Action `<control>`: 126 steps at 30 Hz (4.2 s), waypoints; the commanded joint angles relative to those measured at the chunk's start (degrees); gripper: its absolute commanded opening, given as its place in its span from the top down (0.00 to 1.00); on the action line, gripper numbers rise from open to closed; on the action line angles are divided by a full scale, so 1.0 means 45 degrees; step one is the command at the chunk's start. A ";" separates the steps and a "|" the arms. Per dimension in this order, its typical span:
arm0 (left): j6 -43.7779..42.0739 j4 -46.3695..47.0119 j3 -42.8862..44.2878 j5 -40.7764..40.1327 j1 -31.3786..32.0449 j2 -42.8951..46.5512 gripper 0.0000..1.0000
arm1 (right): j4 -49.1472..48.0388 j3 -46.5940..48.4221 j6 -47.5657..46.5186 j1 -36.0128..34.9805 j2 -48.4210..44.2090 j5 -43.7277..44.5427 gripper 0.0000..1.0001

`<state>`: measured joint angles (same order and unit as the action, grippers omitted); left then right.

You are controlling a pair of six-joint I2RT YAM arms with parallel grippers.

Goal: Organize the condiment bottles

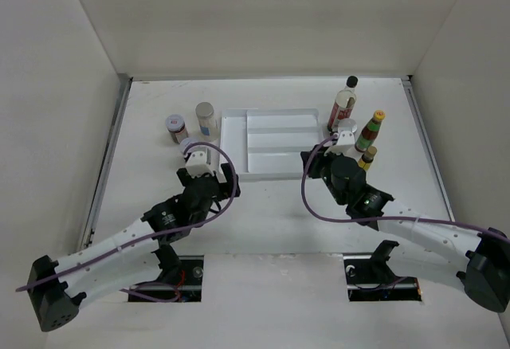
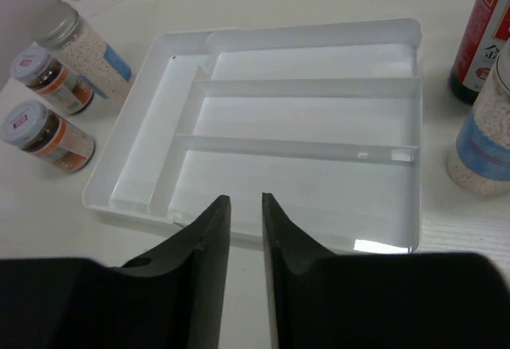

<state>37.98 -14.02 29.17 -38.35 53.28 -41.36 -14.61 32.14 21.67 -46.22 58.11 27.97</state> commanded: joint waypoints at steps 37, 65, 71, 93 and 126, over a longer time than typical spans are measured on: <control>-0.3166 0.3174 0.6935 0.0631 -0.6008 -0.8717 0.31 | -0.0366 0.0280 -0.0070 0.0027 0.0740 0.0016 0.59; -0.3205 0.3018 0.9495 0.1315 -0.7259 -1.2546 0.43 | -0.0503 0.0358 -0.0206 0.0007 0.1071 -0.0043 0.19; -0.3243 0.3641 0.9242 0.0711 -0.7104 -1.0949 0.63 | -0.0503 0.0358 -0.0187 0.0007 0.1072 -0.0043 0.18; -0.3576 0.5068 1.0745 0.1451 -0.5443 -1.2564 0.63 | -0.0601 0.0104 -0.0187 0.0046 0.0467 -0.0043 0.16; -0.2426 0.8193 0.3054 0.0883 -0.1285 -0.6494 0.06 | 0.4923 0.3910 0.0653 0.3207 0.0972 0.3434 0.01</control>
<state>24.21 20.75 47.70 -35.90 45.65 -73.41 0.97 45.43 24.32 -34.72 60.60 38.76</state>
